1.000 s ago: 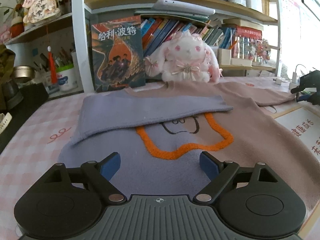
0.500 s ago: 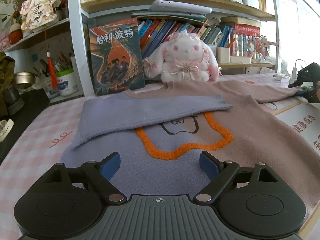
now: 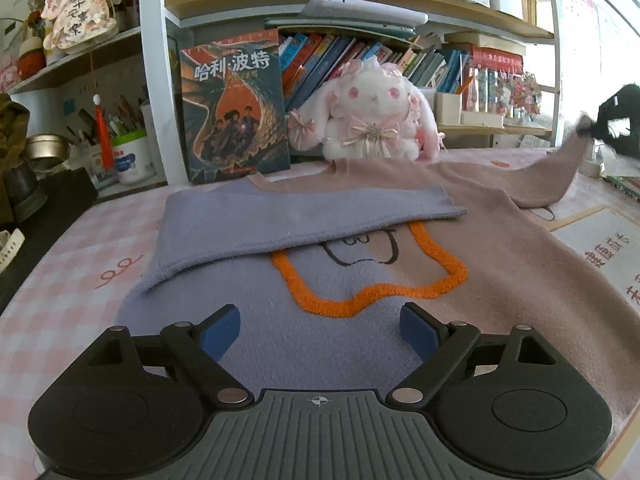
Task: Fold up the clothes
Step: 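Grasp the pink sleeve cuff with the right gripper and fold it across the body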
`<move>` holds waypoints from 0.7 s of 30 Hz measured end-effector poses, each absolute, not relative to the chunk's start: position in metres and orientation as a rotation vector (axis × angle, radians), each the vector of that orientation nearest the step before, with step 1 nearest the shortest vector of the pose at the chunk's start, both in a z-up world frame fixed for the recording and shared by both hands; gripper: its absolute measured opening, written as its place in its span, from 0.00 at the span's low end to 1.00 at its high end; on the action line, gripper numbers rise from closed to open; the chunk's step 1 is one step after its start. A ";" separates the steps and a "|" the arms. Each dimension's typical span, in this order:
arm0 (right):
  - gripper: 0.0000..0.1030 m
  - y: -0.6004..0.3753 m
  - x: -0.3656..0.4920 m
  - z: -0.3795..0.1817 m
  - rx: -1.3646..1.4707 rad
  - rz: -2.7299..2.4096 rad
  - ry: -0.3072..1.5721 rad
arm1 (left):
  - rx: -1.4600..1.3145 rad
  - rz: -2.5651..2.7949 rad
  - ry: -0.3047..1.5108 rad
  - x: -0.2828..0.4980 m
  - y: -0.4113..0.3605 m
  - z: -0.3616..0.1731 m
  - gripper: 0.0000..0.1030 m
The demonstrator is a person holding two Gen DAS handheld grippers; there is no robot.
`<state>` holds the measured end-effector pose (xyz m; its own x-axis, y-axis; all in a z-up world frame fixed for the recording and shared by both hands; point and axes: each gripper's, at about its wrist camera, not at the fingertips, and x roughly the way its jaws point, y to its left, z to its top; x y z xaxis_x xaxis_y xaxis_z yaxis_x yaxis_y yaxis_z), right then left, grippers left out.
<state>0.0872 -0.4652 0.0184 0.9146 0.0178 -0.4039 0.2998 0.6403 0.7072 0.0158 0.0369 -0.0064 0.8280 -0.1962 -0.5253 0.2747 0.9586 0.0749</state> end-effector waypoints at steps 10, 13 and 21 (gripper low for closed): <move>0.05 -0.351 0.108 0.114 0.745 0.139 0.318 | 0.167 -0.249 0.528 0.014 0.034 -0.007 0.87; 0.05 -0.315 0.118 0.131 0.702 0.210 0.331 | 0.174 -0.256 0.524 0.013 0.033 -0.006 0.87; 0.05 -0.217 0.144 0.141 0.610 0.355 0.399 | 0.201 -0.276 0.508 0.009 0.029 -0.006 0.87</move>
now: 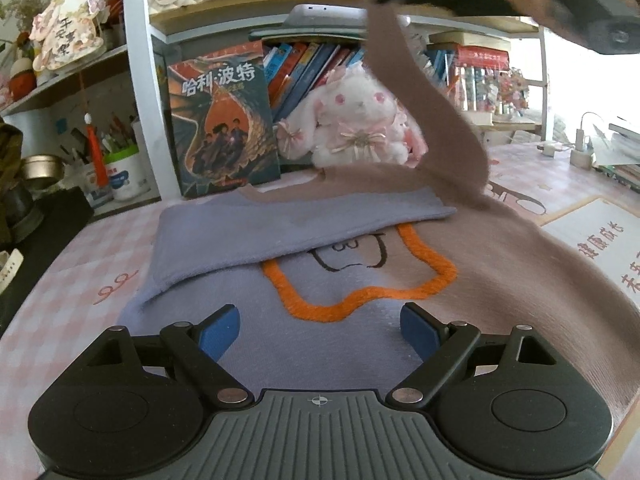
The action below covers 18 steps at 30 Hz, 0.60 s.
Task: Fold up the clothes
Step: 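Grasp the pink sleeve cuff with the right gripper and fold it across the body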
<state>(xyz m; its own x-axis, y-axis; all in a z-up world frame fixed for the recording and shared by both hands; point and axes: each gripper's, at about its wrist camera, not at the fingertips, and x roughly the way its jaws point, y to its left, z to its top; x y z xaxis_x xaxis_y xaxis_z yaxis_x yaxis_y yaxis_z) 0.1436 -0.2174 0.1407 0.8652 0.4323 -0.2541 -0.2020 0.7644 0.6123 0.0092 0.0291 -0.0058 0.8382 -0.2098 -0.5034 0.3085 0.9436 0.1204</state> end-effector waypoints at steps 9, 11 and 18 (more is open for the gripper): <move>0.05 -0.135 0.171 0.102 0.541 0.419 0.541 | 0.178 -0.301 0.523 0.012 0.031 -0.006 0.91; 0.05 -0.123 0.174 0.091 0.527 0.418 0.574 | 0.167 -0.306 0.529 0.013 0.033 -0.006 0.91; 0.25 -0.108 0.175 0.060 0.573 0.447 0.661 | 0.138 -0.300 0.532 0.013 0.037 -0.005 0.91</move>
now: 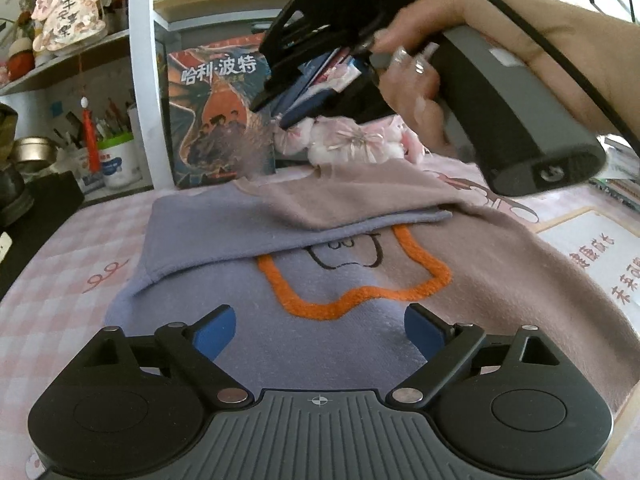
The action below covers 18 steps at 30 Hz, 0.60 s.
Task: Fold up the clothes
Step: 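Grasp the pink sleeve cuff with the right gripper and fold it across the body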
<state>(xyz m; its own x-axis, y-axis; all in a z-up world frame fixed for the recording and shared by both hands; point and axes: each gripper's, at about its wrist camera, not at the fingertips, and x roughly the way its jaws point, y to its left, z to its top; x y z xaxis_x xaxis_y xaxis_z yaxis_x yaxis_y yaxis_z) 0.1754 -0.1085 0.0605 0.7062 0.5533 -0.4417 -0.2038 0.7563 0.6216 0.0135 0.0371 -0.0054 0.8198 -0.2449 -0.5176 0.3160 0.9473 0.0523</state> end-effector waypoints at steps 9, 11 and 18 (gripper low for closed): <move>0.29 -0.133 0.145 0.067 0.546 0.464 0.647 | 0.141 -0.285 0.540 0.015 0.037 -0.006 0.91; 0.30 -0.143 0.134 0.068 0.533 0.458 0.639 | 0.147 -0.281 0.541 0.015 0.036 -0.006 0.91; 0.34 -0.178 0.070 0.061 0.404 0.394 0.580 | 0.163 -0.253 0.538 0.015 0.035 -0.006 0.91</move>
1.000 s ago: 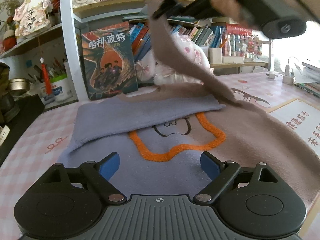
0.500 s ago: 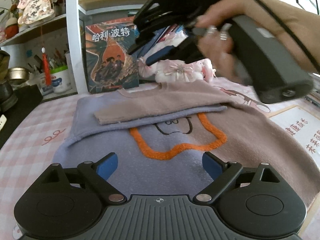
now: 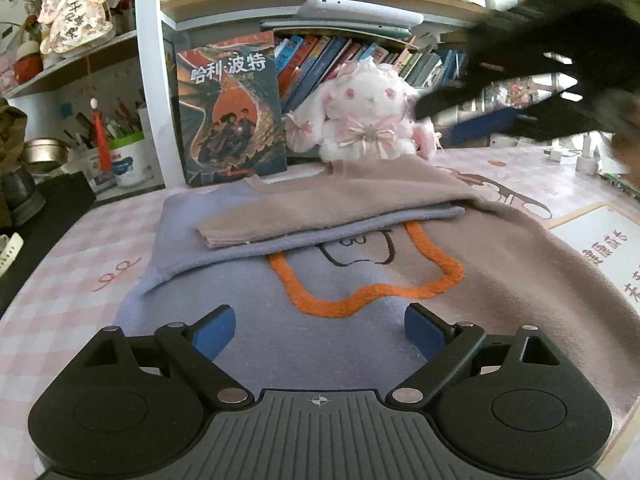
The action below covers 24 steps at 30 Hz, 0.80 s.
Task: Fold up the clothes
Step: 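Release the pink sleeve and withdraw the right gripper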
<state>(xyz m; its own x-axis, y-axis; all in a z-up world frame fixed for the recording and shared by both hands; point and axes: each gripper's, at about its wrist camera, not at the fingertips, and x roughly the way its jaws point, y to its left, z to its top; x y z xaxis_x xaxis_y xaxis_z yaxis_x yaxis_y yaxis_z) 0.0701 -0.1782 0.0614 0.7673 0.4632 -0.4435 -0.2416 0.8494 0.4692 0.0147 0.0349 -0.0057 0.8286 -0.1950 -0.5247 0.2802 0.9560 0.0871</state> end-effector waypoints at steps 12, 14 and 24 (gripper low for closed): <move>0.40 -0.227 -0.056 0.021 0.266 0.302 0.518 | 0.198 -0.158 0.484 0.005 0.033 -0.002 0.91; 0.40 -0.231 -0.072 0.015 0.258 0.290 0.514 | 0.190 -0.149 0.460 -0.004 0.035 0.000 0.91; 0.43 -0.250 -0.113 0.006 0.244 0.258 0.492 | 0.187 -0.126 0.405 -0.067 0.055 0.015 0.91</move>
